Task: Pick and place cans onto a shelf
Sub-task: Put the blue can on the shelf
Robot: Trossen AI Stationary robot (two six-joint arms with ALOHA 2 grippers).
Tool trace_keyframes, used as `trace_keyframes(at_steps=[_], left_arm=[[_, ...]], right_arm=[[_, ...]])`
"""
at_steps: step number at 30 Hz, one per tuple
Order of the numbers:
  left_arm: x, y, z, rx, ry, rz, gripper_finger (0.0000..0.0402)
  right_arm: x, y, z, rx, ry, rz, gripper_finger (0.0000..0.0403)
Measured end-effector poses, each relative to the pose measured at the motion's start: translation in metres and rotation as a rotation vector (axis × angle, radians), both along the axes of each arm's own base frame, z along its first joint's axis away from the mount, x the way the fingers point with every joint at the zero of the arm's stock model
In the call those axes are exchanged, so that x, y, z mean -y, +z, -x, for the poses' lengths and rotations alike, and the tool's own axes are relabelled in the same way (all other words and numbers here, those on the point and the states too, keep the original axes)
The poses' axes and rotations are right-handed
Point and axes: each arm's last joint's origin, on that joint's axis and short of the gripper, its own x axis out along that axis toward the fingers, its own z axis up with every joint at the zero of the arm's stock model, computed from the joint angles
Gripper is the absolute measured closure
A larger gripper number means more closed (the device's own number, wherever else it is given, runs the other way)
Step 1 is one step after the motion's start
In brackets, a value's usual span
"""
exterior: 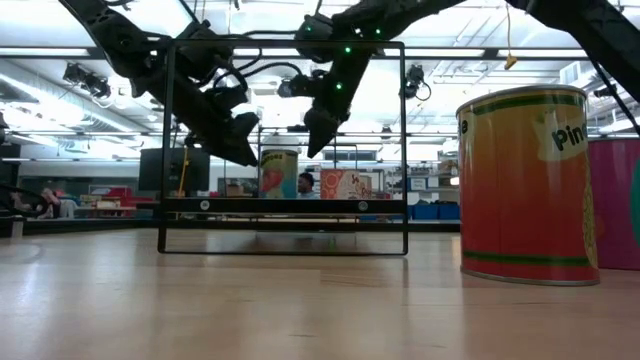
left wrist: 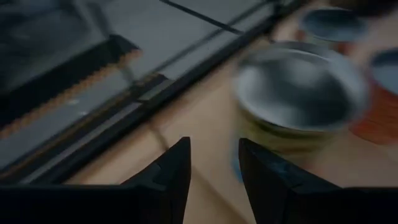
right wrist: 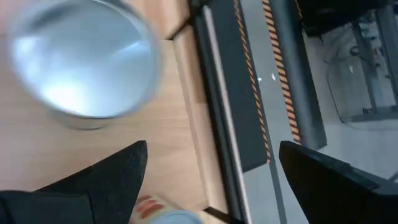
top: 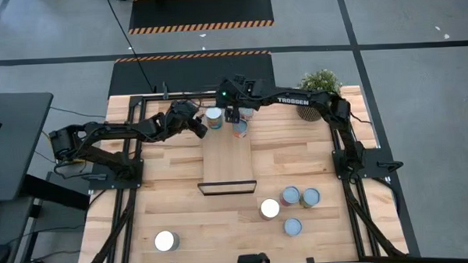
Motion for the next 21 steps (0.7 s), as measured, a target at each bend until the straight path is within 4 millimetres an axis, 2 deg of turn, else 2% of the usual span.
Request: trace_keyframes(at_steps=[4, 10, 21], left_arm=[[0.006, -0.003, -0.005, 0.016, -0.104, 0.051, 0.0260], [0.005, -0.007, -0.007, 0.003, -0.094, 0.049, 0.0260], [-0.003, -0.007, -0.003, -0.008, -0.016, 0.014, 0.0260]], right_arm=[[0.011, 0.001, 0.003, 0.024, -0.009, -0.010, 0.0030], [0.016, 0.002, 0.003, 0.063, 0.018, -0.047, 0.0030], [-0.001, 0.001, -0.003, 0.062, 0.070, -0.082, 0.0030]])
